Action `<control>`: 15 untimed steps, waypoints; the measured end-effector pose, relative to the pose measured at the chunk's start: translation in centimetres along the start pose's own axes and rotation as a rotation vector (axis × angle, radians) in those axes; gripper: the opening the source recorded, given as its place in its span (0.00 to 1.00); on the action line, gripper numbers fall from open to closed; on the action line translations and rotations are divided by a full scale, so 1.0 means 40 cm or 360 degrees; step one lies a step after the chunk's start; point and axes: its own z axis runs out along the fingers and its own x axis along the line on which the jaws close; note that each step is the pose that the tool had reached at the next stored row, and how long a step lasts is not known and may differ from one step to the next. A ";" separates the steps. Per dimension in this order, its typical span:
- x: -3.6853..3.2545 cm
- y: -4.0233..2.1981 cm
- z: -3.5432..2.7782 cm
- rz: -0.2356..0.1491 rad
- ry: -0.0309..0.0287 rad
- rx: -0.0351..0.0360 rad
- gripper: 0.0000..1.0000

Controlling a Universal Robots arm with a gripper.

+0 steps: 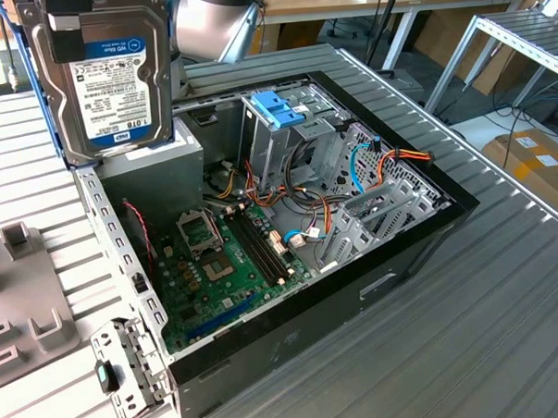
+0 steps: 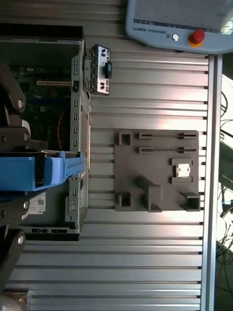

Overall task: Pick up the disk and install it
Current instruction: 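Pick up the disk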

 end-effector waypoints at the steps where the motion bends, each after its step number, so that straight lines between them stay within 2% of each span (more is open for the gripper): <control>1: 0.001 -0.001 0.000 0.0000 0.00000 0.0000 0.37; 8: 0.008 -0.013 0.000 0.0000 0.00001 0.0000 0.37; 15: 0.016 -0.034 0.000 0.0000 0.00002 -0.0001 0.37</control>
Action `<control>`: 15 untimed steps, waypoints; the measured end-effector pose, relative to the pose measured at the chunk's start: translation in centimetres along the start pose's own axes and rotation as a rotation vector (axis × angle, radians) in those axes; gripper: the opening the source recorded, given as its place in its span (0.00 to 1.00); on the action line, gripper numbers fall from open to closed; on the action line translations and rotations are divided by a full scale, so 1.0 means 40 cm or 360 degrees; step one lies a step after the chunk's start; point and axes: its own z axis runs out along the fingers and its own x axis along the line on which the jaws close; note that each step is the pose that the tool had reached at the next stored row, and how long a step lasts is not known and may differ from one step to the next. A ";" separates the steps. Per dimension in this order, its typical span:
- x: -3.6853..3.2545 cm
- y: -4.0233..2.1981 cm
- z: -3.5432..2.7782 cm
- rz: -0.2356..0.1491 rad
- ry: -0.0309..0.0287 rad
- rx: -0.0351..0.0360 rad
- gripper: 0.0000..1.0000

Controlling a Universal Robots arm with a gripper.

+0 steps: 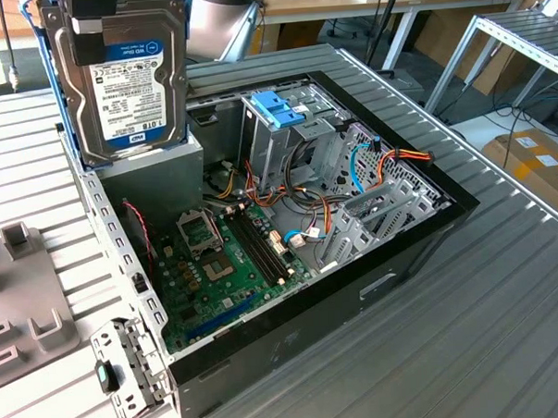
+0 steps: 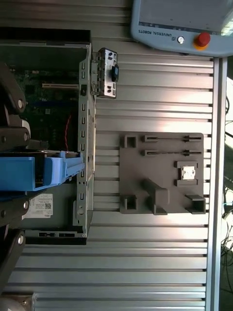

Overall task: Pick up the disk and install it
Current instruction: 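Pick up the disk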

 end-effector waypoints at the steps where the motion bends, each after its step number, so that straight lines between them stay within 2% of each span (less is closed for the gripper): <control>1: 0.001 -0.002 0.000 0.0000 0.00000 0.0000 0.37; 15: 0.015 -0.027 0.000 0.0000 -0.00001 0.0000 0.37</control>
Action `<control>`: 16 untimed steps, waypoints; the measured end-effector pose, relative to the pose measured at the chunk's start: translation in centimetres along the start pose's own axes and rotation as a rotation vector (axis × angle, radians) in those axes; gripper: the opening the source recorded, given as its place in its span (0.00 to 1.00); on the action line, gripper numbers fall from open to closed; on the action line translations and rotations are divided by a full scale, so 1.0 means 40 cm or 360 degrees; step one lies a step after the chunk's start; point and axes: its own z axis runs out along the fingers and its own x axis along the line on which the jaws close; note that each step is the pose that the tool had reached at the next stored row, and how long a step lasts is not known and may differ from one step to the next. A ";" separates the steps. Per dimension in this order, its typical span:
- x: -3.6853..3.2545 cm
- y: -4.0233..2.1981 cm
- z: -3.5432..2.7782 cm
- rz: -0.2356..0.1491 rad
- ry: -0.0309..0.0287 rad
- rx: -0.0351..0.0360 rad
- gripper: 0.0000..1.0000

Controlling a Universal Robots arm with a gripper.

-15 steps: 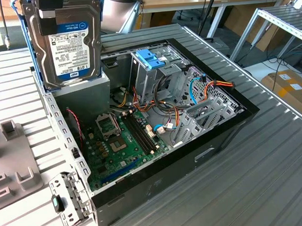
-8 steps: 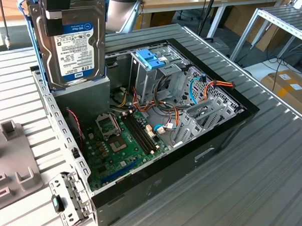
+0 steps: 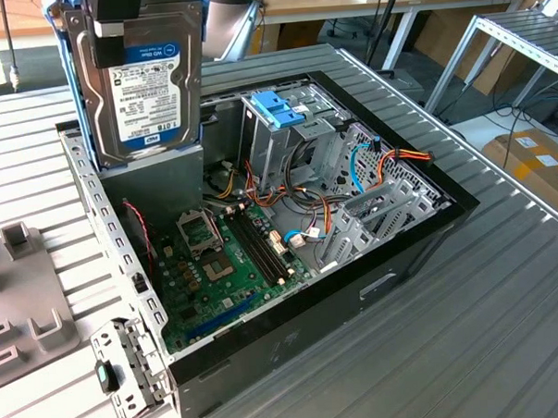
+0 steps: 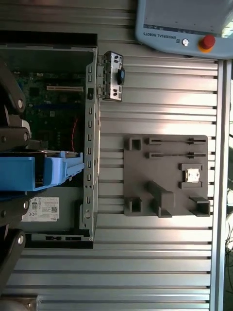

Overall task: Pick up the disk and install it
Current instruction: 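Pick up the disk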

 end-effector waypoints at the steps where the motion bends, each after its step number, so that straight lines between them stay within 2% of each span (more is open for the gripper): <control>1: 0.001 -0.001 0.000 0.0000 0.00000 0.0000 0.37; 16: 0.023 -0.030 0.000 0.0000 -0.00001 0.0000 0.37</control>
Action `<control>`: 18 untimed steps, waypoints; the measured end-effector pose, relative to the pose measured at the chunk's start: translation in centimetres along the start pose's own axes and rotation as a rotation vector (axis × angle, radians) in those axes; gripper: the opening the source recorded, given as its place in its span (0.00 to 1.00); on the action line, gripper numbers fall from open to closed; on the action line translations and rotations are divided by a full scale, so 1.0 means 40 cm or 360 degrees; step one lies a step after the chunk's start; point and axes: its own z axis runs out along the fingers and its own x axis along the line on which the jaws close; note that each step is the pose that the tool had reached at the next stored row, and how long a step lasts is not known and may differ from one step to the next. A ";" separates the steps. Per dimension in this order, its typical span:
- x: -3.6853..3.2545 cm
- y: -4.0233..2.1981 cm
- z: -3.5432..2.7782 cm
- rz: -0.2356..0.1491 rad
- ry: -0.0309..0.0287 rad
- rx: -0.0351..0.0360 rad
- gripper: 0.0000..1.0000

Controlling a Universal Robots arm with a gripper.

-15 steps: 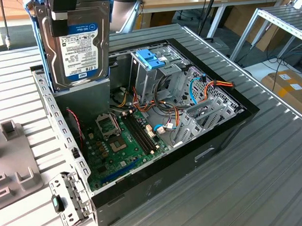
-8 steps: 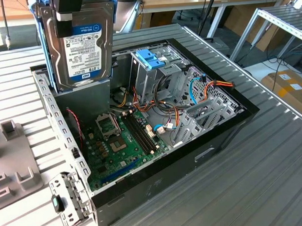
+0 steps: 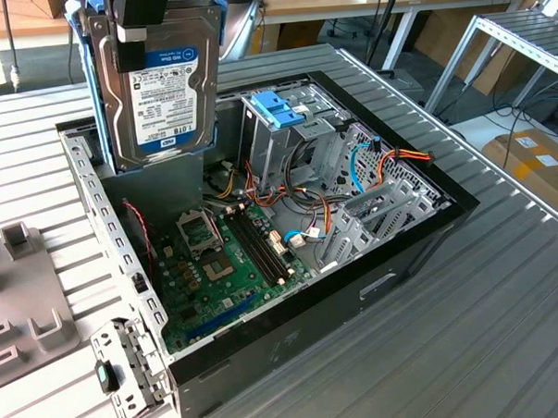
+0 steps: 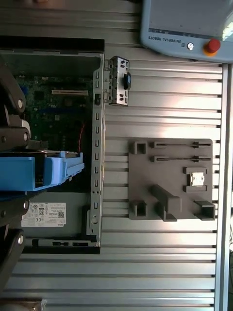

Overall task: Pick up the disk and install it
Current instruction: 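Pick up the disk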

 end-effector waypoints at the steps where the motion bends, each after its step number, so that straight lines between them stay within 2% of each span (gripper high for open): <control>1: 0.001 -0.001 0.000 0.0000 0.00000 0.0000 0.37; 18: 0.025 -0.028 0.000 0.0000 0.00000 0.0000 0.37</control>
